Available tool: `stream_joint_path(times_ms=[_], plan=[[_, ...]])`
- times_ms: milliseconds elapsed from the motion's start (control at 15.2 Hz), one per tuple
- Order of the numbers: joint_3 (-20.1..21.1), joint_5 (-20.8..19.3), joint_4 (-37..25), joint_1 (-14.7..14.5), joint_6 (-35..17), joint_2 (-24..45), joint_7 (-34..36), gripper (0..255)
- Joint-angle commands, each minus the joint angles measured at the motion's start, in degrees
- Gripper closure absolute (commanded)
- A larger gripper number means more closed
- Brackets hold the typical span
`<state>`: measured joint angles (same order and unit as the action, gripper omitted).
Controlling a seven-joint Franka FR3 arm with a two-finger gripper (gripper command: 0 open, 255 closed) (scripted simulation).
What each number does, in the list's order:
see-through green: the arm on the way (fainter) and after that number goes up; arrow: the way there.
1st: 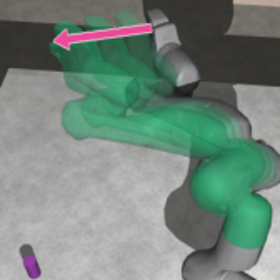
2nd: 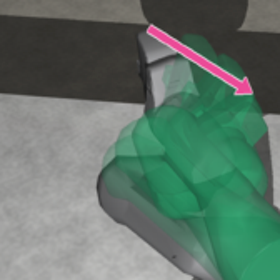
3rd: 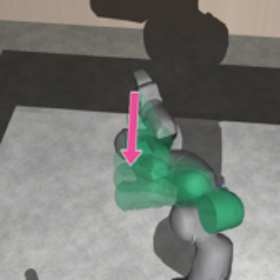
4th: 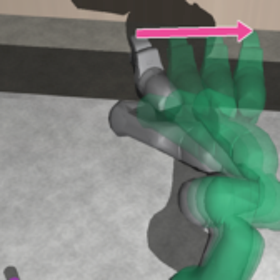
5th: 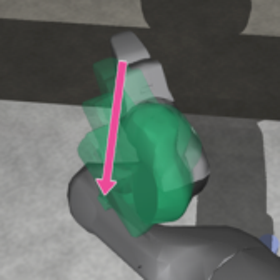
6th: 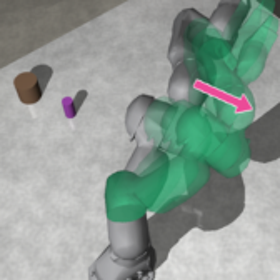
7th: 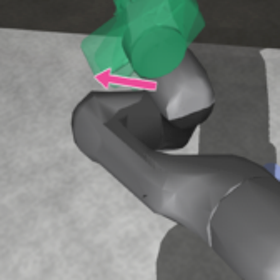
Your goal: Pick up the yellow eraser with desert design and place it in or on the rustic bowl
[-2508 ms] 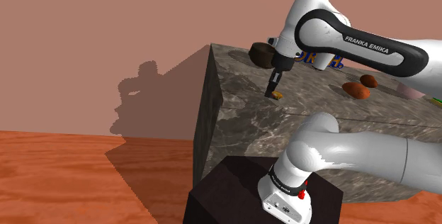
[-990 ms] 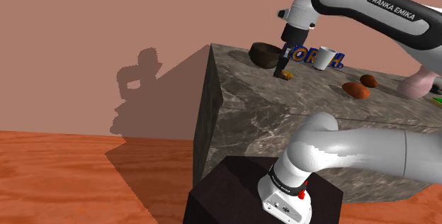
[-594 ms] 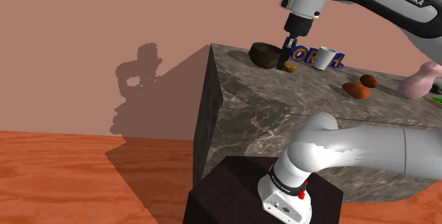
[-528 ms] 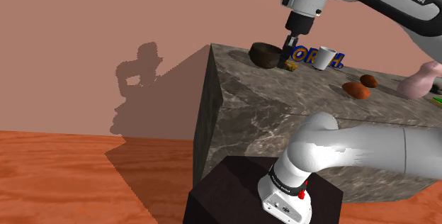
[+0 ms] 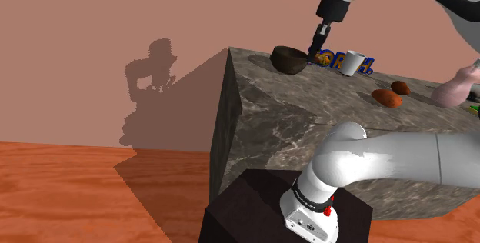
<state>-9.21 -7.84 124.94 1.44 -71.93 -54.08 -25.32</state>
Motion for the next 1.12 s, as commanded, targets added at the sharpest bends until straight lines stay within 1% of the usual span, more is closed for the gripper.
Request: stream_joint_path(times_ms=[0, 330, 594, 858, 1056], plan=[[-1.0, -0.6, -1.3, -0.1, -0.5, 1.7, -0.8, 255], [-6.9, -3.7, -6.3, -0.9, -4.2, 9.6, -5.7, 255], [-11.8, -4.9, -11.5, -1.7, -6.8, 16.7, -9.9, 255], [-16.9, -4.7, -17.9, -2.9, -8.9, 24.5, -14.5, 255], [-21.1, -3.5, -23.5, -3.7, -10.0, 31.1, -18.4, 255]])
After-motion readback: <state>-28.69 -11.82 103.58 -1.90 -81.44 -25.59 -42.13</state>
